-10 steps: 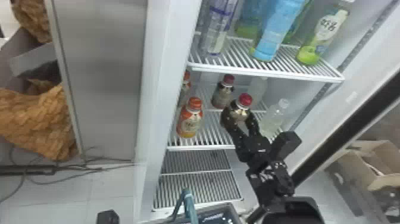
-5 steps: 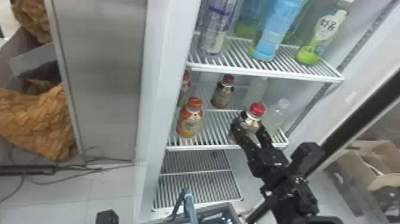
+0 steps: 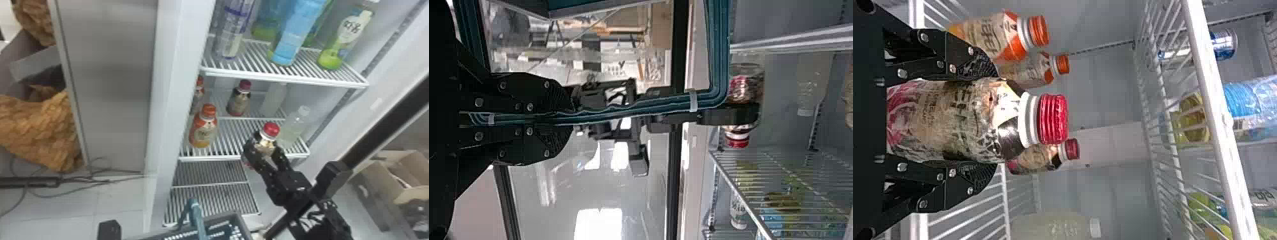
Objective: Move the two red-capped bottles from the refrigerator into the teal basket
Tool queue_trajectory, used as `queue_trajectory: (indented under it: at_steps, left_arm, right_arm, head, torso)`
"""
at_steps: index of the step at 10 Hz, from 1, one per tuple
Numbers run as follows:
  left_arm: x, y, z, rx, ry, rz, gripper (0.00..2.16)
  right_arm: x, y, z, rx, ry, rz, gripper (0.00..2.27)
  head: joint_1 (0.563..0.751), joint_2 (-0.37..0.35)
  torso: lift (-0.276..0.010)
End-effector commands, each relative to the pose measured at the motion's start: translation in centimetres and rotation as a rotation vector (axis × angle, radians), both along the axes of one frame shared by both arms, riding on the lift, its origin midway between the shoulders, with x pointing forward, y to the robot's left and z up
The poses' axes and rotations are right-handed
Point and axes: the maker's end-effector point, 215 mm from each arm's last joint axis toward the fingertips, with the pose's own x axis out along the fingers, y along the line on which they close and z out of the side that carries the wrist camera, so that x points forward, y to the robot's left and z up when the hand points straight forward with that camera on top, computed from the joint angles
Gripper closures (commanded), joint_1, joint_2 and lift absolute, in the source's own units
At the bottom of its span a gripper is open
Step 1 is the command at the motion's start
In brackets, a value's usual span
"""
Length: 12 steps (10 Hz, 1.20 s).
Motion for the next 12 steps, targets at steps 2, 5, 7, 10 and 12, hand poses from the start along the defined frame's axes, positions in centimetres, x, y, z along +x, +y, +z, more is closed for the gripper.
queue_trajectory:
  at_steps: [2,5,7,10,12]
  left_arm:
    - [0.9,0.3,-1.1,0.028,-0.004,0.025,1.08]
    - [1.8,0.7,-1.5,0.041,-0.011,0.046,1.08]
    - [2.1,0.9,-1.9,0.053,-0.016,0.054,1.08]
    - [2.5,1.2,-2.1,0.064,-0.023,0.064,1.08]
    - [2.5,1.3,-2.3,0.068,-0.023,0.062,1.08]
  right_arm:
    - [-1.3,1.8,-0.2,0.011,0.041,0.052,0.72]
    - [-4.0,4.5,0.6,0.021,0.104,0.125,0.72]
    - [-6.0,5.9,-0.4,0.012,0.194,0.178,0.72]
    - [-8.2,7.4,-2.0,0.027,0.304,0.227,0.72]
    - [-9.0,8.4,-3.1,0.04,0.356,0.263,0.72]
  head:
    - [0.695,-0.35]
    - [0.695,-0.35]
    - [0.695,-0.35]
    - [0.695,-0.35]
    - [0.695,-0.35]
  torso:
    - [-0.228]
    - [-0.228]
    - [-0.228]
    - [-0.228]
    - [-0.228]
